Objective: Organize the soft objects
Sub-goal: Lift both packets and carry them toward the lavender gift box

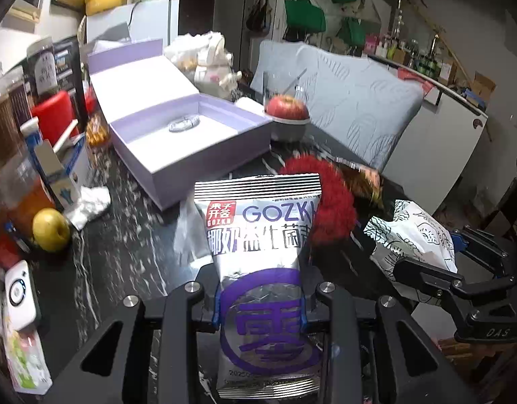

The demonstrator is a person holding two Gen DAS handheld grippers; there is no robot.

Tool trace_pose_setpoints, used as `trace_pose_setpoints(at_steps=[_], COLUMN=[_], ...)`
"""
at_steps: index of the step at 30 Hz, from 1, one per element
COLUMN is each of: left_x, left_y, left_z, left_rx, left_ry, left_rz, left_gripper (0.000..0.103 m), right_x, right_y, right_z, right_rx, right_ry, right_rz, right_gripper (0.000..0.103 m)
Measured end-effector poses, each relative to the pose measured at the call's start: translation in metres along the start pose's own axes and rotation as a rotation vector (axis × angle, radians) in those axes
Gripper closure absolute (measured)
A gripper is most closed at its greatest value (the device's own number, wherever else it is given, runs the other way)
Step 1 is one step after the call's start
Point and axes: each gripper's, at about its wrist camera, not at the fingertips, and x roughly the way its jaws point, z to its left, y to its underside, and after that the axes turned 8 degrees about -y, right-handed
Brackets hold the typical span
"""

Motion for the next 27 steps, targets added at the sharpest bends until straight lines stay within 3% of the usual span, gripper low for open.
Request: trace_pose_setpoints(at_steps=[14, 27], left_x=[-0.024, 0.0], left_y=[-0.06, -0.129], left_z=[0.022, 0.056], left_rx=[-0.005, -0.027], left_ry=[-0.018, -0.081], left_rz=[-0.165, -0.267], left_gripper=[0.072, 0.072], right_x=[-0.005, 0.032], right_y=[-0.069, -0.149], right_z=[0.017, 0.011], right_rx=[-0.119, -0.185], right_ry=[-0.056, -0.072], right_rz=[-0.088, -0.144], right_gripper=[0.036, 0.036])
